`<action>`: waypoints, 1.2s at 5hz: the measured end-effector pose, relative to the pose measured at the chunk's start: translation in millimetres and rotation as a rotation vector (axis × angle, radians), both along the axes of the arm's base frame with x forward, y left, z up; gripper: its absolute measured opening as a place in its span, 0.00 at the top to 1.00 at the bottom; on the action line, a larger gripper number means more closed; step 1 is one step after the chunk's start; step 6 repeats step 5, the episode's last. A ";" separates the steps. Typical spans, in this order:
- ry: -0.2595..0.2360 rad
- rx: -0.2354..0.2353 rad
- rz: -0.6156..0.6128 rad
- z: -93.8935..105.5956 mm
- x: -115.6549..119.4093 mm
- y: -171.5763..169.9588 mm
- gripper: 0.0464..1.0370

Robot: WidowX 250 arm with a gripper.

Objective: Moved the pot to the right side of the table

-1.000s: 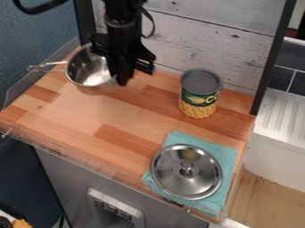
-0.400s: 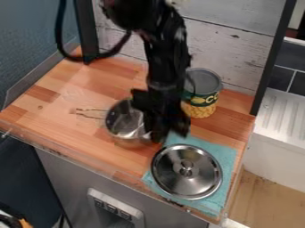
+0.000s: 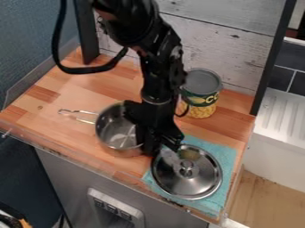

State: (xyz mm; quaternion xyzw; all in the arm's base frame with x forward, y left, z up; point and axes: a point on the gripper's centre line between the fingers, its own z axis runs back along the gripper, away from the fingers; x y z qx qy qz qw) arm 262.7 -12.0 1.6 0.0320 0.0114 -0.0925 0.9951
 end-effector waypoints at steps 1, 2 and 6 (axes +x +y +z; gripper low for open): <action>0.002 -0.005 0.024 3.1 -13.3 -0.1 0.96; 0.007 -0.015 0.015 2.7 -15.0 -1.7 0.90; -0.110 -0.019 0.018 44.6 -13.7 -11.9 0.10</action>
